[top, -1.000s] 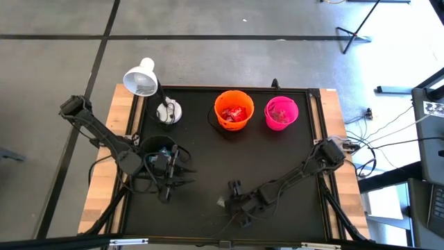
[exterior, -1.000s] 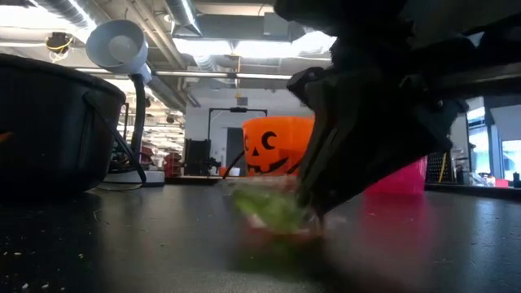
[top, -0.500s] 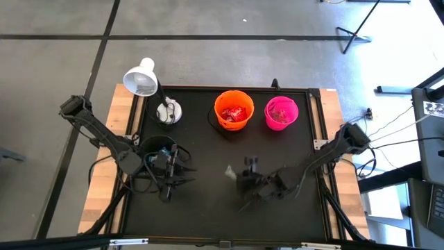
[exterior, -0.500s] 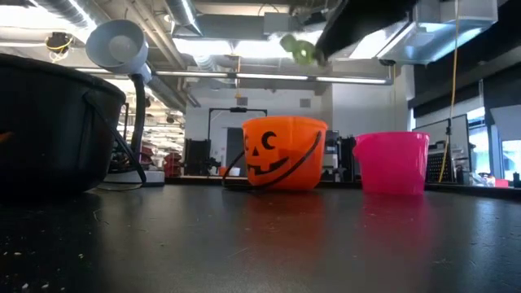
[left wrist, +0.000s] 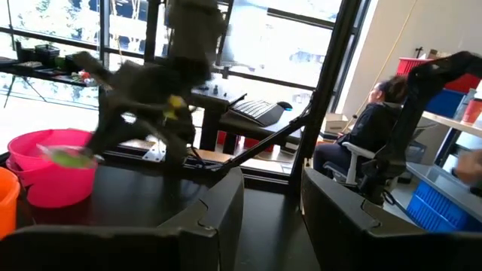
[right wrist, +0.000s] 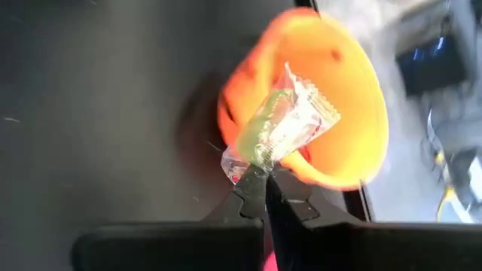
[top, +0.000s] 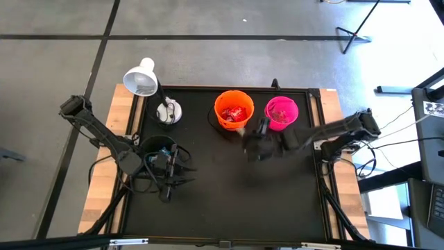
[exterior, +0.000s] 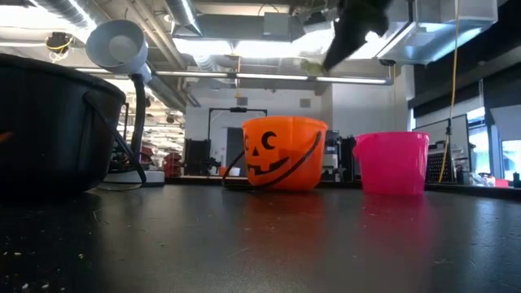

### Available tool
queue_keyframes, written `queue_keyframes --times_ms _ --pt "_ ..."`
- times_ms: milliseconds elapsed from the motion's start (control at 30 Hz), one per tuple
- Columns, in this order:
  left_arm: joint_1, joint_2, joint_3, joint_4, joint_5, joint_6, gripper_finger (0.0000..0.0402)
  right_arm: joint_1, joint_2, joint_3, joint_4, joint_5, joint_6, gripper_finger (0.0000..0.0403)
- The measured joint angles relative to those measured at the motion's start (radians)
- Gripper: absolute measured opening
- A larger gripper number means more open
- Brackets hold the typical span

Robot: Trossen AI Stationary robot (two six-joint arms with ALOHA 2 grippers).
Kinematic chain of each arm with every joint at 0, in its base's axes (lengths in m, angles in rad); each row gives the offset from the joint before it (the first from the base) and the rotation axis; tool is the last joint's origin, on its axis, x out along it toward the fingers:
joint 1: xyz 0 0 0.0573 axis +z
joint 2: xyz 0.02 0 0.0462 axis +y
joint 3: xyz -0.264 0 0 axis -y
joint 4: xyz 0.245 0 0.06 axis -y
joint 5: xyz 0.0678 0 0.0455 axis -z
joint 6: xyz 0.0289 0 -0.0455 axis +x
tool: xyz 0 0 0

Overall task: Sort candy
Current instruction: Put the green candy into the pink bucket, then return To Home Position

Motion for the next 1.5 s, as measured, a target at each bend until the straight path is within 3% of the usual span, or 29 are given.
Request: queue_keyframes --times_ms 167,333,467,600,800,967,1100,1200,1333,1500 --pt "0.0 0.0 0.0 -0.004 0.0 0.0 0.0125 -0.15 -0.129 -0.121 0.027 -0.099 -0.021 0.0002" --pt "0.0 0.0 0.0 -0.008 0.0 0.006 0.0125 -0.3 -0.376 -0.334 0.164 -0.193 -0.052 0.0003" --pt "0.0 0.0 0.0 -0.02 -0.007 0.007 0.0125 -0.431 -0.568 -0.481 0.243 -0.214 -0.062 0.0003" --pt "0.0 0.0 0.0 -0.027 -0.034 0.029 0.0125 -0.546 -0.68 -0.56 0.242 -0.222 -0.065 0.0003" --pt "0.013 0.0 0.0 -0.027 -0.044 0.034 0.0125 -0.669 -0.713 -0.582 0.18 -0.307 -0.04 0.0022" --pt "0.023 0.0 0.0 -0.027 -0.044 0.034 0.0125 -0.711 -0.713 -0.582 0.176 -0.384 -0.039 0.0111" --pt "0.024 0.0 0.0 -0.027 -0.044 0.034 0.0125 -0.715 -0.712 -0.582 0.174 -0.385 -0.039 0.0185" --pt "0.024 0.0 0.0 -0.027 -0.044 0.033 0.0125 -0.715 -0.712 -0.576 0.143 -0.384 -0.039 0.0218" --pt "0.024 0.0 0.0 -0.025 -0.044 0.034 0.0125 -0.715 -0.713 -0.539 0.124 -0.407 -0.037 0.0233" --pt "0.039 -0.041 0.0 -0.018 -0.044 0.056 0.0125 -0.714 -0.766 -0.469 0.177 -0.61 -0.006 0.0214"
